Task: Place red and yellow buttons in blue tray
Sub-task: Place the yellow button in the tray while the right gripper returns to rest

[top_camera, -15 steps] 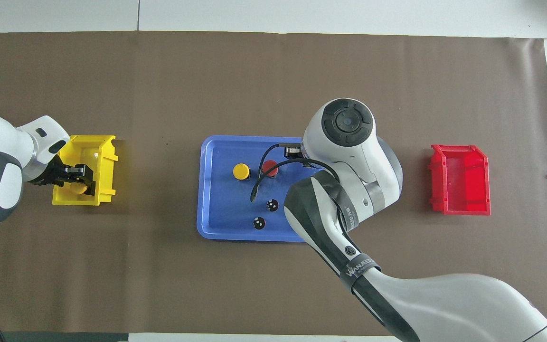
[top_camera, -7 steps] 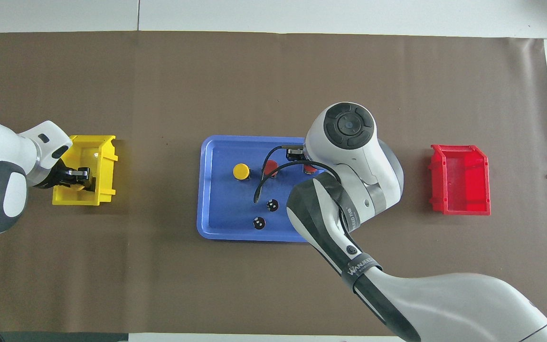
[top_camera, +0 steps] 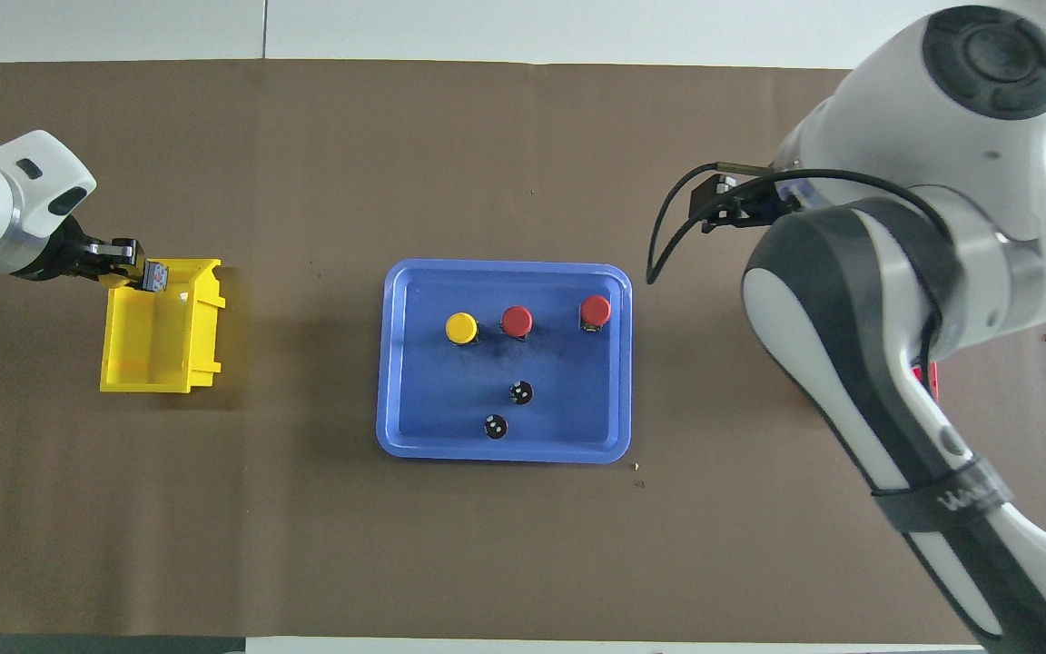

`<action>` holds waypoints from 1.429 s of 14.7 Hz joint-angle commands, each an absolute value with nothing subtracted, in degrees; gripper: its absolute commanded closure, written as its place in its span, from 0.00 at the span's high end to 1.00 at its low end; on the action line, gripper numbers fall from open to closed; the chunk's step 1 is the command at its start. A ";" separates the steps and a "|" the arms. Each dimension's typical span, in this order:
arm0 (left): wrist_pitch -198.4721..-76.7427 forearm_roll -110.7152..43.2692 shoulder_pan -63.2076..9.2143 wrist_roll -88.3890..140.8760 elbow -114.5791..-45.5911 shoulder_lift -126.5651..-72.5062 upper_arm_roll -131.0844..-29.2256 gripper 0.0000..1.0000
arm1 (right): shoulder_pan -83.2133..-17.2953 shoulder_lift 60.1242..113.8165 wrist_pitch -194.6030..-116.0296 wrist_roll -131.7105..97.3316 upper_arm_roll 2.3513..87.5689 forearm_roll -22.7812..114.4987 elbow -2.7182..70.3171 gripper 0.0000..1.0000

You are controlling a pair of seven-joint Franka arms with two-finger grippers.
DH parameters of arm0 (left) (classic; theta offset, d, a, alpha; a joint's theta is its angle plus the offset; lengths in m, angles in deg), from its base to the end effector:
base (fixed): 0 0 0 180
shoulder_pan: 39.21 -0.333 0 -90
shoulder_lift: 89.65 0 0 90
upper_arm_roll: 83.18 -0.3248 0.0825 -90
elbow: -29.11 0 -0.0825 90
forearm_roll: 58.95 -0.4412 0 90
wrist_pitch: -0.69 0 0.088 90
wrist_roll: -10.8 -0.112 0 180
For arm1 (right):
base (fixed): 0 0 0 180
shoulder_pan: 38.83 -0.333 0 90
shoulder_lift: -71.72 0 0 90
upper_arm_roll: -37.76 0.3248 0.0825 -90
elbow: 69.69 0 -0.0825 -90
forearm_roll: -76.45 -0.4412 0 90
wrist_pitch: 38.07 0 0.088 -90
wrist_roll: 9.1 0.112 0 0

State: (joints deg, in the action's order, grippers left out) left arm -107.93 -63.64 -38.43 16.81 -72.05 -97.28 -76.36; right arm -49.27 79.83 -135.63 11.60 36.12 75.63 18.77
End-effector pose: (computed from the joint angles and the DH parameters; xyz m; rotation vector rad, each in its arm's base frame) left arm 0.6522 -0.0777 0.4684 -3.0789 0.0815 -0.0084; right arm 0.6569 0.1043 0.5640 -3.1102 0.3264 -0.0222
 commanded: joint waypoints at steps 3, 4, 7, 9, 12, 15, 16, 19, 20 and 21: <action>-111.46 -65.45 -23.25 38.20 -72.57 -100.81 -76.50 0.01 | -38.15 74.97 -117.56 -7.20 36.70 77.49 10.23 1.00; -111.55 -65.54 -21.22 41.53 -73.45 -100.90 -76.42 0.01 | -35.95 74.79 -117.78 -10.74 36.97 79.24 10.64 1.00; -113.74 -65.45 -13.57 52.17 -76.52 -101.87 -76.42 0.01 | -35.04 71.03 -123.49 -11.39 35.49 79.00 19.41 1.00; -114.27 -65.45 -11.80 53.25 -78.02 -101.78 -76.33 0.01 | -35.23 69.26 -123.50 -11.56 35.39 79.08 21.01 1.00; -117.33 -65.45 -10.91 53.78 -81.18 -101.87 -76.41 0.01 | -35.49 68.46 -122.62 -11.65 35.30 79.08 21.54 1.00; -122.08 -65.45 -11.00 53.87 -83.73 -102.13 -76.42 0.04 | -35.49 69.43 -122.36 -12.52 35.39 79.08 21.45 1.00; -122.53 -65.45 -11.00 53.87 -83.74 -102.13 -76.42 0.06 | -35.66 69.43 -122.44 -13.40 35.39 79.17 21.45 1.00; -122.28 -65.80 -11.00 53.69 -83.13 -102.22 -76.59 0.84 | -36.10 69.43 -122.27 -14.02 35.39 79.17 21.45 1.00; -121.92 -65.89 -11.44 53.17 -82.34 -102.22 -76.68 0.88 | -36.02 69.43 -121.92 -14.72 35.39 79.17 21.45 1.00; -121.22 -65.89 -11.87 52.82 -81.03 -102.39 -76.77 0.93 | -36.02 69.43 -121.92 -16.03 35.39 79.17 21.37 1.00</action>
State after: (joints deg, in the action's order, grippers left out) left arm -121.49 -64.26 -11.52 52.81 -82.43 -102.68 -76.14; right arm -36.10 70.07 -121.93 -13.39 35.27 78.18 20.50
